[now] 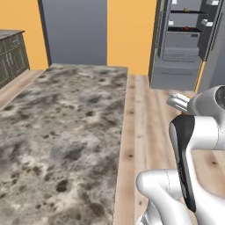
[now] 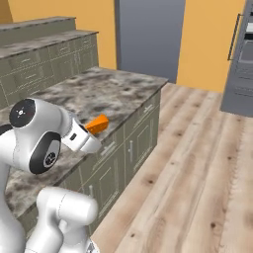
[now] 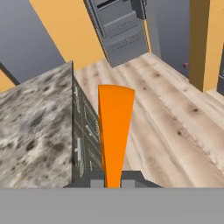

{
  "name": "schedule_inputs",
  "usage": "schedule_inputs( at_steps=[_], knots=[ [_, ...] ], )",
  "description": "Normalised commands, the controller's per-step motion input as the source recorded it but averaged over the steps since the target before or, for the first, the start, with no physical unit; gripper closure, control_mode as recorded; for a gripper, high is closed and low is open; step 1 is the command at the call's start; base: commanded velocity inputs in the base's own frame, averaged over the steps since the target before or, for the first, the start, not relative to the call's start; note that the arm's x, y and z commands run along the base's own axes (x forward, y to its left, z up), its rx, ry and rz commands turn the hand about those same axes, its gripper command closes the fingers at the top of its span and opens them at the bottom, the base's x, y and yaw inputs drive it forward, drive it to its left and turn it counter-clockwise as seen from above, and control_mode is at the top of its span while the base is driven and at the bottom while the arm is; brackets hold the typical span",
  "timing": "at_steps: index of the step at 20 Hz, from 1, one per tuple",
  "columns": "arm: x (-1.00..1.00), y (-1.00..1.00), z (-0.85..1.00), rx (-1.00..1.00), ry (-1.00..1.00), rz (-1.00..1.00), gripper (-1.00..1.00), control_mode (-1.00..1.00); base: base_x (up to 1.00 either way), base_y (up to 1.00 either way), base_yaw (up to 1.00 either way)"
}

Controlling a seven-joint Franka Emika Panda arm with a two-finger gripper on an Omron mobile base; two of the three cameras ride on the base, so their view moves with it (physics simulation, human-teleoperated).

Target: Take the cheese, chicken drumstick, and tomato from the fridge and place them on the plate on the dining counter to create an appetizer plate.

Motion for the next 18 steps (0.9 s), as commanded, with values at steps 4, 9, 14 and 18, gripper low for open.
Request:
schedule_inputs(
  at_steps=[4,9,14,18],
  knots=[
    [0.0,0.0,0.0,0.0,0.0,0.0,1.0,1.0,-1.0,1.0,0.01],
    [0.0,0.0,0.0,0.0,0.0,0.0,1.0,1.0,-1.0,1.0,0.0],
    [0.0,0.0,0.0,0.0,0.0,0.0,1.0,1.0,-1.0,0.81,-0.2],
    [0.0,0.0,0.0,0.0,0.0,0.0,1.0,1.0,-1.0,0.52,-0.51]
  ],
)
